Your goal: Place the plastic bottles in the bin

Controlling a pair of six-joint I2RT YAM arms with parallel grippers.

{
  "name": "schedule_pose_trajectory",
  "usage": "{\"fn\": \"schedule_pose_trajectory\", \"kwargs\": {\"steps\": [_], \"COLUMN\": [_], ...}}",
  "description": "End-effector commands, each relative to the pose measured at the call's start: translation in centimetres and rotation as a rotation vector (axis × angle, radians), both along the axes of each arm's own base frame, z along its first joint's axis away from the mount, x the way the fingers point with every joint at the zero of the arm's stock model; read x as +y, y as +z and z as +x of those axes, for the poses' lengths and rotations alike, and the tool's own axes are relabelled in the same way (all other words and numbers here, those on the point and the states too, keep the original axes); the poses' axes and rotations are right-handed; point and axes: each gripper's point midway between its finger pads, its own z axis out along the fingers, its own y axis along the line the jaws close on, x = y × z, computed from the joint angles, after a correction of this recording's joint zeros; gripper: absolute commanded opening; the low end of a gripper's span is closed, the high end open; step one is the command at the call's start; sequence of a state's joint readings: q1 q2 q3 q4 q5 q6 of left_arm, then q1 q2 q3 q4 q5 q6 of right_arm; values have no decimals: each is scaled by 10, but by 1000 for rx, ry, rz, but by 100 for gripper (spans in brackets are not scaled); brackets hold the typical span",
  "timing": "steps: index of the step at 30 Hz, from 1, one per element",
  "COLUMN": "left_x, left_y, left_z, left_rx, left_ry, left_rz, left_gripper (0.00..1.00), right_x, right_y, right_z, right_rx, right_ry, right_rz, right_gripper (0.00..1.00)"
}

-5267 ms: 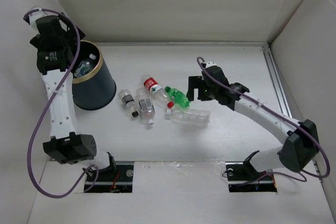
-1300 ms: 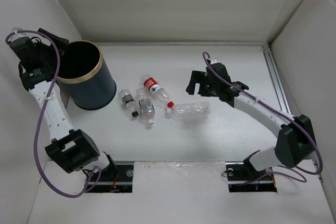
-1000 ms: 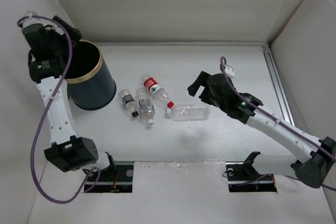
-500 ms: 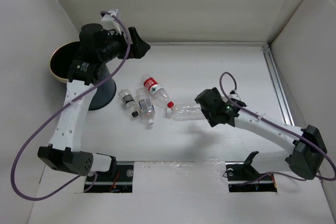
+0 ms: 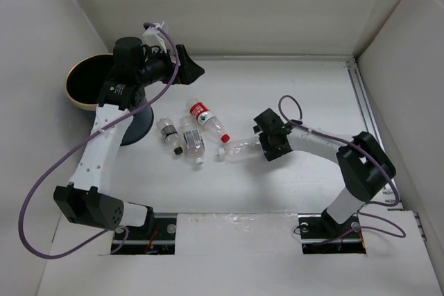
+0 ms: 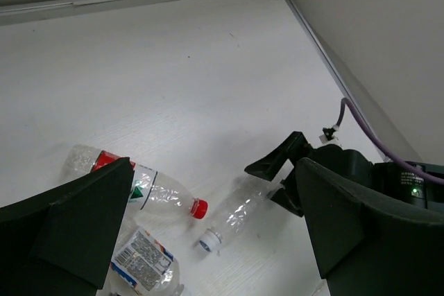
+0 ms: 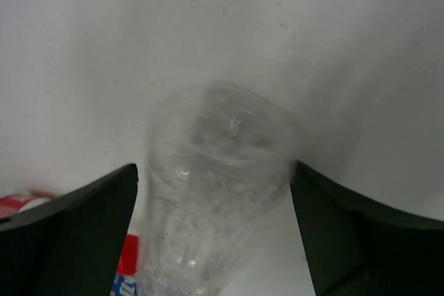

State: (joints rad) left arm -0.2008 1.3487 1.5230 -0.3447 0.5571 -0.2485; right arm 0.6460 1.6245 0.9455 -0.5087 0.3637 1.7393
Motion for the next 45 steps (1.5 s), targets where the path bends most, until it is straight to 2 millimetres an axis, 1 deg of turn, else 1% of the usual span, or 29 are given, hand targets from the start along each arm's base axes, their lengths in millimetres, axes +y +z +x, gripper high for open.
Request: {"fn": "schedule_pose_trajectory", "kwargs": {"steps": [1,2,4,5,6,7,8,9,12,13,14,15,16,18,19,21,22,23,25,28,29,31,35,38,40,41,43,44,45], "left_x": [-2,-3,-1,-1,-1,-2,-4,-8,-23,-42,-56,-74,-99,-123,-147,-169,-181,-194,-203,-218,-222,-231,-246,-257,-260,-263,-270,-274,-275], "left_y": [15,11,11,7,7,4,0,-1,-7,-11,-9,-21,-11,-14,-16,-20,-35,-24,-27,-24,-27,-13,-7,-13,-25,-25,-37,-31,-40], "left_z": [-4,-2,-1,0,0,2,0,0,3,-1,-3,-2,-13,-15,-20,-27,-27,-33,-34,-43,-42,-52,-59,-62,-58,-63,-64,-71,-70], "left_rx": [-65,-56,-57,-48,-48,-32,-22,-13,15,7,-4,33,17,21,28,26,66,35,43,43,47,27,11,26,52,54,87,76,101], "left_ry": [-26,-26,-15,-15,-15,-13,-26,-46,-84,-109,-140,-178,-242,-292,-345,-407,-429,-466,-491,-571,-590,-650,-693,-713,-712,-730,-737,-758,-757], "left_rz": [-18,-17,-14,-12,-12,-18,-20,-34,-41,-5,5,16,12,25,40,70,88,80,67,12,7,-36,-74,-68,-58,-61,-55,-62,-53], "left_gripper": [100,100,100,100,100,100,100,100,100,100,100,100,100,100,100,100,100,100,100,100,100,100,100,100,100,100,100,100,100], "right_x": [21,17,10,4,0,-12,-15,-23,-42,-52,-55,-59,-63,-73,-78,-83,-86,-89,-96,-96,-94,-86,-69,-59,-58,-55,-55,-51,-51], "right_y": [-6,-12,-15,-13,-11,-11,0,4,33,41,52,75,85,119,141,180,203,215,250,284,289,292,313,325,335,343,351,358,358], "right_z": [12,7,6,6,5,-1,-1,-3,-5,-4,-2,6,11,34,40,62,63,66,74,75,74,73,73,66,63,62,62,60,60], "right_rx": [10,38,55,55,53,79,62,65,33,14,-14,-83,-121,-242,-315,-480,-555,-602,-731,-854,-868,-877,-970,-1020,-1053,-1077,-1105,-1125,-1125], "right_ry": [13,12,-1,-3,-9,-18,-11,-13,-2,-12,18,20,34,101,119,222,241,267,318,404,432,484,538,577,578,583,572,580,580], "right_rz": [79,58,46,31,13,-21,-33,-56,-125,-157,-178,-167,-179,-215,-218,-257,-248,-245,-228,-165,-157,-117,-28,28,40,55,71,74,74], "right_gripper": [91,77,63,50,22,11,10,0,0,0,0,0,0,0,0,0,0,0,0,0,0,0,0,0,0,0,0,0,0]}}
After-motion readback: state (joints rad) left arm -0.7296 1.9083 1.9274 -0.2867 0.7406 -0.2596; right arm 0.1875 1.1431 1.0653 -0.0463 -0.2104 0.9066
